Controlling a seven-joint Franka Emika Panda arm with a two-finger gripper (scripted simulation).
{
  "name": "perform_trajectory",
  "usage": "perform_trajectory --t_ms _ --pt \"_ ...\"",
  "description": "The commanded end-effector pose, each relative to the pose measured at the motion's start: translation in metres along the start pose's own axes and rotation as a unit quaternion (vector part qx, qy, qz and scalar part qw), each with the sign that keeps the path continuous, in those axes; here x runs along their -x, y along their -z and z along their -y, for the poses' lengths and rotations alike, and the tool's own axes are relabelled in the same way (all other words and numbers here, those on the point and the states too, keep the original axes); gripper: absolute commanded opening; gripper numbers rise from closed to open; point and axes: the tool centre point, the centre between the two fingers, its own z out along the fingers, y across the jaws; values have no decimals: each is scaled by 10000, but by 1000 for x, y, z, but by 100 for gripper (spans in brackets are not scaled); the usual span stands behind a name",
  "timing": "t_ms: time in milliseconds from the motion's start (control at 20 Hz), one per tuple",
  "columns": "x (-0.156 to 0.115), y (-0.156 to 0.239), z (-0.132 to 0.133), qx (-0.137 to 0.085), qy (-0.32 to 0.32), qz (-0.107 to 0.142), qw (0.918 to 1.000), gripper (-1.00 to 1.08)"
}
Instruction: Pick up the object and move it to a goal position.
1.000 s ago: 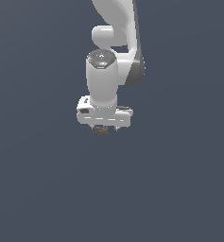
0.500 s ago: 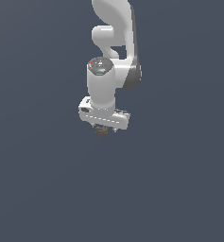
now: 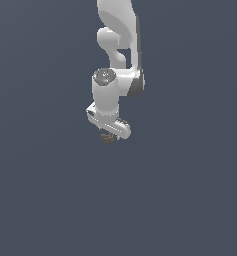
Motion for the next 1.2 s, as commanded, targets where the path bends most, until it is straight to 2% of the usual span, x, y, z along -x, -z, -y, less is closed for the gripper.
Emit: perform_trajectory --t_ms 0,450,850,1150 --pt "7 -8 -6 1 -312 5 9995 100" --pt "21 -22 -20 14 -939 16 9956 100" --pt "22 -26 -22 17 -981 18 9952 100" --pt "23 -50 -22 18 -995 17 9950 100"
